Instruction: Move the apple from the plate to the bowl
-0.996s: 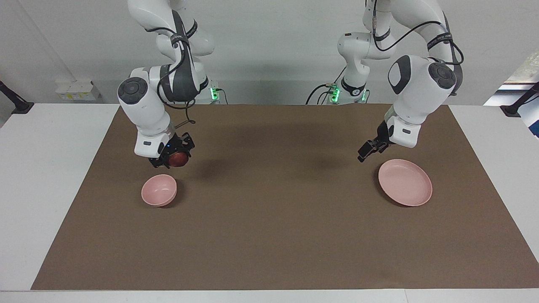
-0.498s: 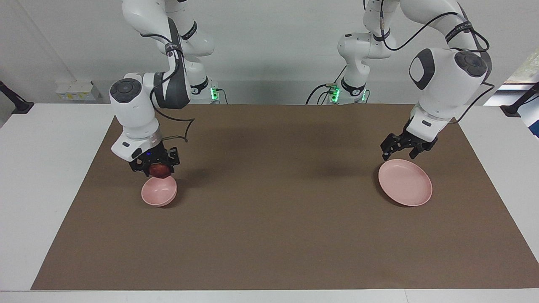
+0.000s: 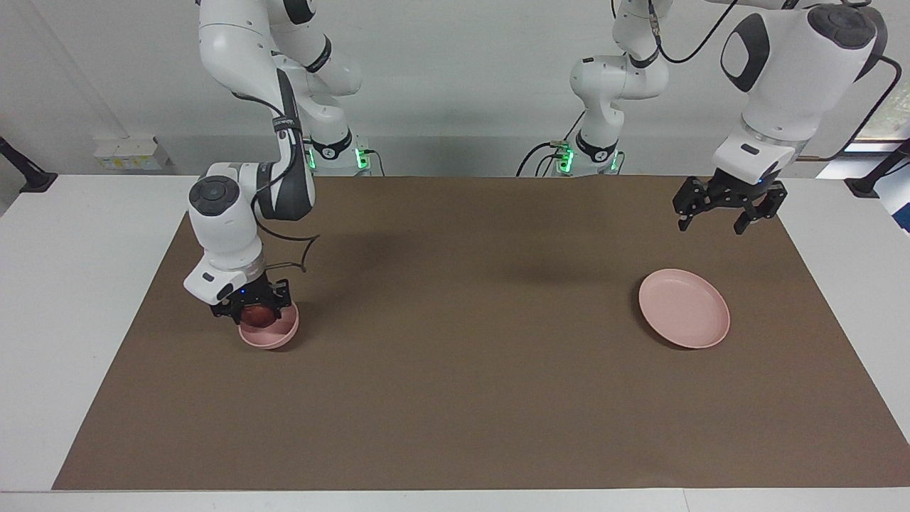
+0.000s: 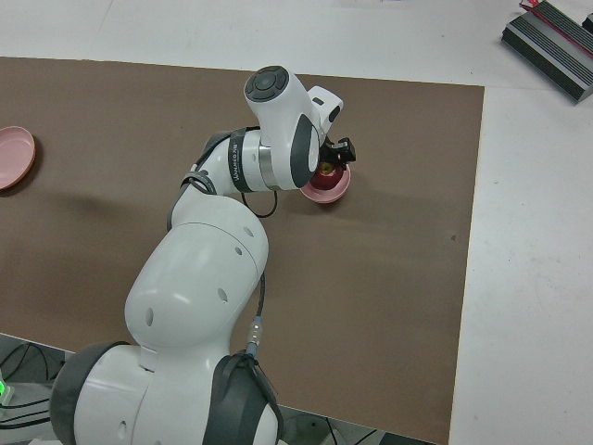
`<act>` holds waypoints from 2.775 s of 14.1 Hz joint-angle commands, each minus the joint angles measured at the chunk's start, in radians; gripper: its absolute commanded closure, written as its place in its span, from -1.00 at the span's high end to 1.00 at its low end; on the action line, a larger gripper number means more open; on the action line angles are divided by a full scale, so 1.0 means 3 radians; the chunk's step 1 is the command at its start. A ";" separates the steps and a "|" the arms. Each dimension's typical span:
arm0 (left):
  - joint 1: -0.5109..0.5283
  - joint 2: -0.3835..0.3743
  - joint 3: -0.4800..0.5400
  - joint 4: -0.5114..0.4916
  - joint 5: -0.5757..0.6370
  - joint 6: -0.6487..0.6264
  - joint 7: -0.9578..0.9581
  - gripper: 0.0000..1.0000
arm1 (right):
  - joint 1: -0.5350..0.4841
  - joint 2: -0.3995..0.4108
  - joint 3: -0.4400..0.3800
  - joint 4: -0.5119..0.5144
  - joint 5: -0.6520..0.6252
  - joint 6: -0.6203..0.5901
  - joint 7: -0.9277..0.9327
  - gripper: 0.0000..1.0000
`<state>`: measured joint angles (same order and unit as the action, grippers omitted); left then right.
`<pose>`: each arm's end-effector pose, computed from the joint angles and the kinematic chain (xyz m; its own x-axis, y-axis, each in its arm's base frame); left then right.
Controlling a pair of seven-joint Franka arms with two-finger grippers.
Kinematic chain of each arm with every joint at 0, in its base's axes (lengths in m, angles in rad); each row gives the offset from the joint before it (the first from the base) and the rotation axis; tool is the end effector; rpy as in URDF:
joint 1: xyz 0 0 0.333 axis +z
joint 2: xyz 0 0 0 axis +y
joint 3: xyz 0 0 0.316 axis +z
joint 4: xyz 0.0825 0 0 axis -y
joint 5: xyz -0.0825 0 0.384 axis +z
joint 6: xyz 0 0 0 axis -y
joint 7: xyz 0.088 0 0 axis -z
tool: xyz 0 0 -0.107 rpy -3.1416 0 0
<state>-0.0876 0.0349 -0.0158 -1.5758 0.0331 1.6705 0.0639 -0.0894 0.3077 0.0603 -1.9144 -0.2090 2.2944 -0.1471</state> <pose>0.5720 -0.0559 0.6115 0.9838 -0.1695 0.0575 -0.1676 -0.9852 -0.0363 0.6251 -0.0247 0.3423 0.9679 0.2478 0.0415 0.2388 -0.9586 0.1550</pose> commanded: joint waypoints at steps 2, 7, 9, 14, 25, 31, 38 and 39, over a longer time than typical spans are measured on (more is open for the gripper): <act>0.0006 -0.0192 0.0012 -0.0156 0.0054 -0.0118 -0.0105 1.00 | -0.0065 0.0028 0.0065 0.0046 -0.0024 0.0017 0.0122 1.00; 0.0006 -0.0234 0.0012 -0.0234 -0.0008 -0.0102 -0.0121 1.00 | -0.0009 -0.0039 0.0080 0.0128 -0.0019 -0.0121 0.0153 1.00; 0.0021 -0.0234 0.0017 -0.0229 -0.0125 -0.0138 -0.0116 1.00 | -0.0004 -0.0069 0.0091 0.0153 -0.0019 -0.0177 0.0158 1.00; 0.0026 -0.0224 0.0017 -0.0209 -0.0136 -0.0143 -0.0101 1.00 | 0.0001 -0.0365 0.0086 0.0235 0.0306 -0.0815 0.0275 1.00; 0.0103 -0.0219 0.0022 -0.0198 -0.0136 -0.0138 -0.0095 1.00 | 0.0139 -0.1133 0.0198 0.0832 0.0589 -0.2124 0.0997 1.00; 0.0103 -0.0219 0.0022 -0.0198 -0.0136 -0.0138 -0.0095 1.00 | 0.0032 -0.1153 0.0076 0.0936 0.0594 -0.2443 0.0675 1.00; 0.0103 -0.0219 0.0022 -0.0198 -0.0136 -0.0138 -0.0095 1.00 | 0.0129 -0.1148 -0.0170 0.0951 0.0681 -0.2494 0.0695 1.00; 0.0103 -0.0219 0.0022 -0.0198 -0.0136 -0.0143 -0.0095 1.00 | 0.0134 -0.1148 -0.0160 0.0951 0.0681 -0.2494 0.0715 1.00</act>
<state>-0.0661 -0.0095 -0.0039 -1.6155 0.0040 1.6352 0.0380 -0.0590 -0.0461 0.0147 -1.6489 -0.0285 1.5594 0.0735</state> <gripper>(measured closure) 0.000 0.000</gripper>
